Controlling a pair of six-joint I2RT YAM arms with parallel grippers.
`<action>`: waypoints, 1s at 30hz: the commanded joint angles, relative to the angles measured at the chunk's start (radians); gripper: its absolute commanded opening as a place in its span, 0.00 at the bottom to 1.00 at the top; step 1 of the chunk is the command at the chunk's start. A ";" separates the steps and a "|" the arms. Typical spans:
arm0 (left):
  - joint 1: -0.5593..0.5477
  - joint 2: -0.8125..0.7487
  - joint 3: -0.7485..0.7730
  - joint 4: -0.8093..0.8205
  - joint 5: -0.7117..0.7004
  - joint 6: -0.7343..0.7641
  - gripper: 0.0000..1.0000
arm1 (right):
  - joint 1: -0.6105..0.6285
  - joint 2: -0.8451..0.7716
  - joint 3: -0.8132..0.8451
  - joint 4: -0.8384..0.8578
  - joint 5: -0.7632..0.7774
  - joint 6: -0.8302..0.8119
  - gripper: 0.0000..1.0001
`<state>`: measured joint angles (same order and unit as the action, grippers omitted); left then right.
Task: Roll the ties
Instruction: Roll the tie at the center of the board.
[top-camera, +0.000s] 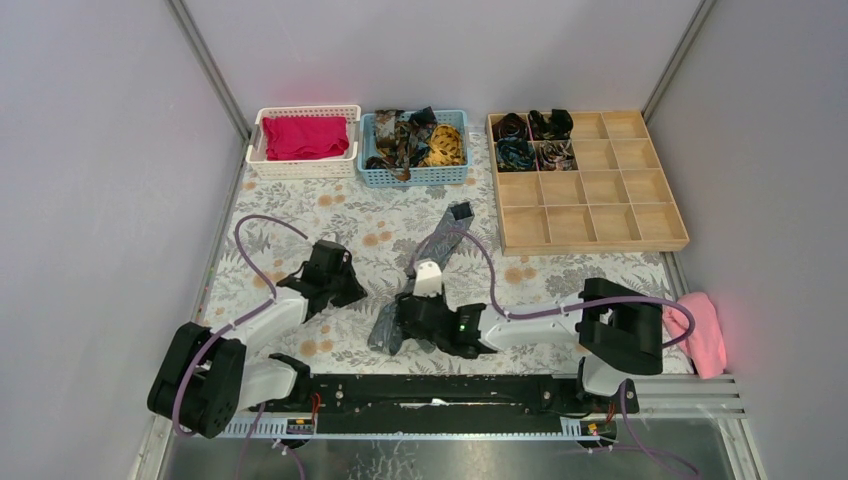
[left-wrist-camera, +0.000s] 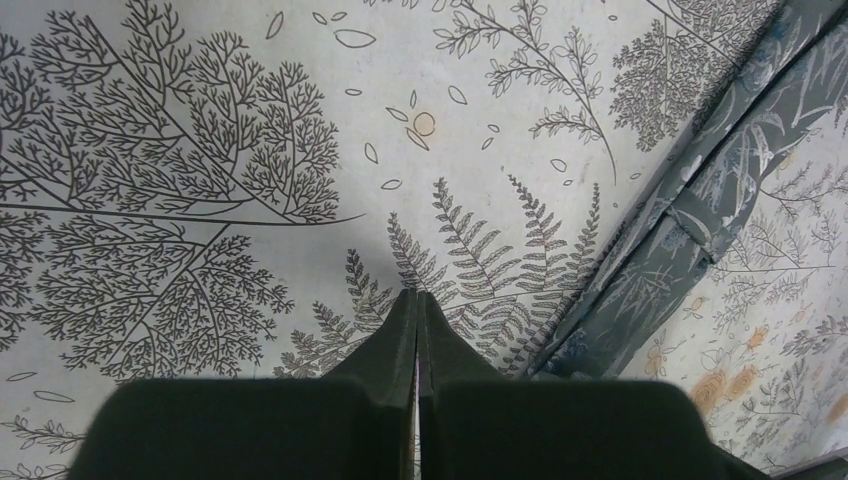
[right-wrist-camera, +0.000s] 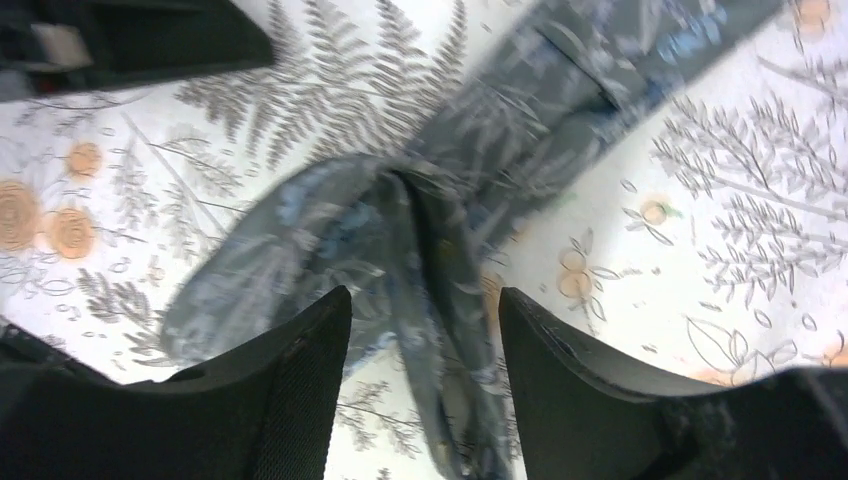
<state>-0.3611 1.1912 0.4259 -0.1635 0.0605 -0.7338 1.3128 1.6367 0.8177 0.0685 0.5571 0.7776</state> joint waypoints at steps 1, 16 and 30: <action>-0.009 -0.030 0.025 0.017 -0.012 0.017 0.00 | 0.031 0.026 0.139 -0.190 0.064 -0.152 0.64; -0.007 -0.080 0.045 -0.028 -0.040 0.037 0.00 | 0.027 0.110 0.250 -0.319 0.035 -0.218 0.71; -0.007 -0.094 0.042 -0.041 -0.055 0.045 0.00 | 0.025 0.169 0.262 -0.259 -0.060 -0.228 0.40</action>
<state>-0.3649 1.1065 0.4469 -0.1909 0.0319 -0.7074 1.3411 1.7947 1.0496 -0.2058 0.5198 0.5571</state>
